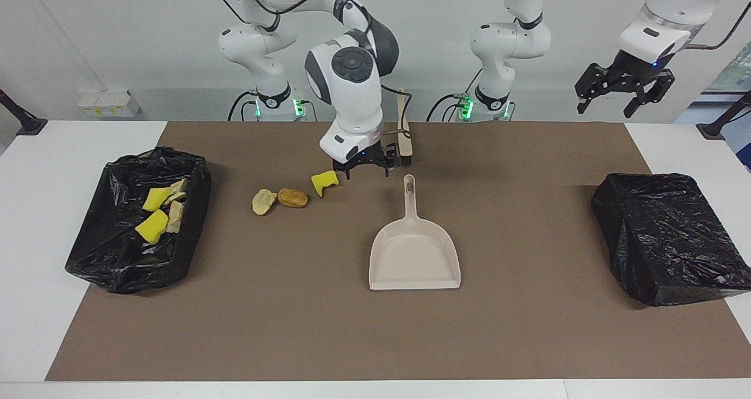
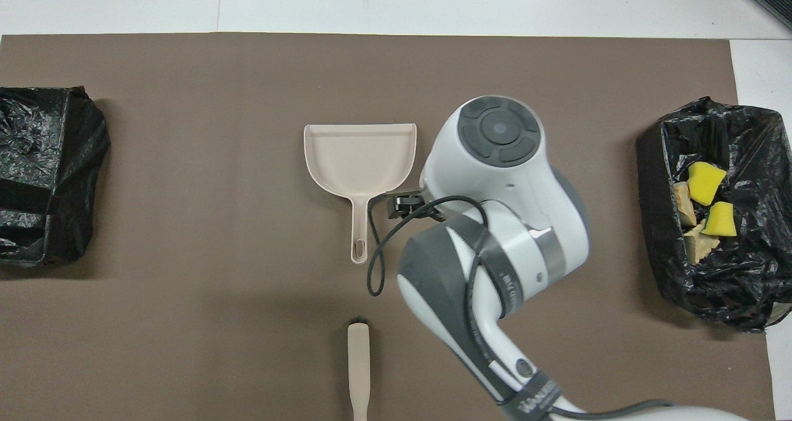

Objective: Sweep and dump trash in bin

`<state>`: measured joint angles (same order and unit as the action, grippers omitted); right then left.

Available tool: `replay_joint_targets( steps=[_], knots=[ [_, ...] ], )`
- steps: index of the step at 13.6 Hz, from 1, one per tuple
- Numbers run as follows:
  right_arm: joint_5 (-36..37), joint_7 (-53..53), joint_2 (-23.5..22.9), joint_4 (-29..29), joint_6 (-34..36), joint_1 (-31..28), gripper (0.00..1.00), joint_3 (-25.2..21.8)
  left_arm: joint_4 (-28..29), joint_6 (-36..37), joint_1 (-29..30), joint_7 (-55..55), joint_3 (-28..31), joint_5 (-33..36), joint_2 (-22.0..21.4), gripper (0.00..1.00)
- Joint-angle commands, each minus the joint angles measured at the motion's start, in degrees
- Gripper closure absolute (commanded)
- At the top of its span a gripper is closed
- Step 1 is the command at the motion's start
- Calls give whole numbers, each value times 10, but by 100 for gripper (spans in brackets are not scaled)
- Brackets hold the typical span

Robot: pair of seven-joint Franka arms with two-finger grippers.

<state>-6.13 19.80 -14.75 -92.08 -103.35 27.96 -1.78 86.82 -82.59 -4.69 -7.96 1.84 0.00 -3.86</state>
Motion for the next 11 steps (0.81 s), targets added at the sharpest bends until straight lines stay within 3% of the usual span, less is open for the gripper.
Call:
replay_joint_targets(
  steps=[1, 4, 6, 8, 11],
  knots=[
    [-17, -76, 15, -18, 5, -67, 0, 5, 1, 14, 12, -5, -9, 5, -10, 0],
    [-7, -98, 39, -26, 40, -84, 0, 1, 4, -3, -1, -1, -17, 3, -10, 0],
    [-6, -103, 59, -42, 49, -118, 0, 1, 26, -21, -40, 16, -17, 0, -11, 0],
    [-5, -101, 72, -42, 54, -135, 0, -1, 79, -62, -89, 71, -18, -1, -12, 0],
    [-1, -94, 106, -61, 75, -143, 0, -2, 201, -187, -182, 176, -18, -1, -19, 0]
  ],
)
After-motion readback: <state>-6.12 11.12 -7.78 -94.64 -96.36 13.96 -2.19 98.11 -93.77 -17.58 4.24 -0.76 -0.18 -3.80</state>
